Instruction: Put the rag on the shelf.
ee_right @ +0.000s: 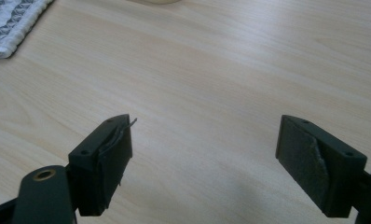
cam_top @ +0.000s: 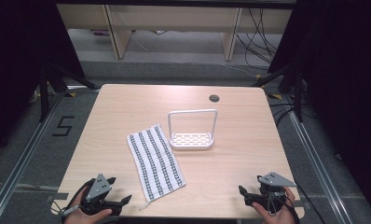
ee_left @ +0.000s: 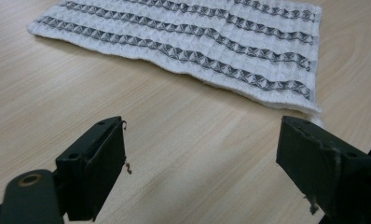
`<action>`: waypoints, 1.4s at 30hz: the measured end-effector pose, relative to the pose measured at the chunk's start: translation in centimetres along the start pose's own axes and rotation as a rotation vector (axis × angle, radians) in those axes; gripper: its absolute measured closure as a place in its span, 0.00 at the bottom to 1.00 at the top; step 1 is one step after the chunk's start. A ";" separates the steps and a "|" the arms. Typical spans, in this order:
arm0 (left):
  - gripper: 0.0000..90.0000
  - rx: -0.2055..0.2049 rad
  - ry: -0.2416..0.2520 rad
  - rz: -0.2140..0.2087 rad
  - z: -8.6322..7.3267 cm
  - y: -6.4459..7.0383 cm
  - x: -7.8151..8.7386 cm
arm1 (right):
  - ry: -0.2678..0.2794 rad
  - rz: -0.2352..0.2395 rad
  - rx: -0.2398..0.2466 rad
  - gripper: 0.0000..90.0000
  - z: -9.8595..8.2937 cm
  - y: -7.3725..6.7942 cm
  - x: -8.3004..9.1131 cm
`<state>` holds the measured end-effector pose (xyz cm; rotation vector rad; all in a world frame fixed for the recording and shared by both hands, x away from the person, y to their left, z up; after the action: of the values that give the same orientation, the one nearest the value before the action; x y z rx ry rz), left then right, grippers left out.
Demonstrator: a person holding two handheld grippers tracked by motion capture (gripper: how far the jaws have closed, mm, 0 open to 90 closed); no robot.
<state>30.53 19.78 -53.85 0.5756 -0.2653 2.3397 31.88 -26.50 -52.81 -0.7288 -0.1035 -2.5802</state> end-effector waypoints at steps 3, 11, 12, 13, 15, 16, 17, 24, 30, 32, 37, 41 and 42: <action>0.16 -0.004 0.000 -0.007 0.0 0.2 0.0 | 0.010 0.003 0.012 0.22 0.1 0.0 0.0; 0.17 -0.005 0.008 -0.012 0.2 0.6 -0.2 | 0.033 0.054 0.033 0.26 0.5 -1.2 -0.3; 0.17 0.005 0.020 -0.014 0.3 0.8 -0.3 | 0.027 0.061 0.046 0.26 0.6 -1.3 -0.3; 0.17 0.005 0.020 -0.014 0.3 0.8 -0.3 | 0.027 0.061 0.046 0.26 0.6 -1.3 -0.3; 0.18 -0.013 0.003 -0.025 0.3 1.1 -0.2 | 0.021 0.077 0.039 0.28 0.7 -2.1 -0.4; 0.18 -0.014 0.005 -0.025 0.4 1.2 -0.3 | 0.032 0.093 0.057 0.28 0.8 -2.2 -0.5; 0.18 -0.019 0.006 -0.024 0.4 1.2 -0.4 | 0.027 0.096 0.067 0.28 0.9 -2.3 -0.5; 0.18 -0.002 0.016 -0.045 0.6 2.2 -0.6 | 0.013 0.146 0.067 0.32 1.4 -4.4 -1.1; 0.18 -0.022 0.009 -0.050 0.7 2.5 -0.8 | 0.035 0.201 0.141 0.33 2.1 -5.6 -2.4; 0.18 -0.020 0.008 -0.049 0.7 2.6 -0.8 | 0.037 0.201 0.146 0.33 2.2 -5.9 -2.5; 0.19 -0.017 0.006 -0.064 0.7 3.1 -1.2 | 0.027 0.233 0.159 0.34 2.4 -7.0 -3.1; 0.19 -0.025 -0.005 -0.059 0.7 3.1 -1.2 | 0.019 0.253 0.162 0.35 2.6 -7.5 -3.6; 0.19 -0.005 -0.002 -0.066 0.8 3.3 -1.2 | 0.019 0.253 0.162 0.35 2.6 -7.5 -3.6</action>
<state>29.33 16.40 -53.85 0.5756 -0.2488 2.2747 32.46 -17.83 -52.08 -0.6144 -0.1986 -2.3069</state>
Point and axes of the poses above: each handheld gripper's, and its own axes: x roughly backward along the jaws, z roughly out of its top, y roughly to its right, the point moved 6 cm from there along -x, roughly forward along the jaws, and after that the axes turned 11 degrees about y, right-handed, at the moved point
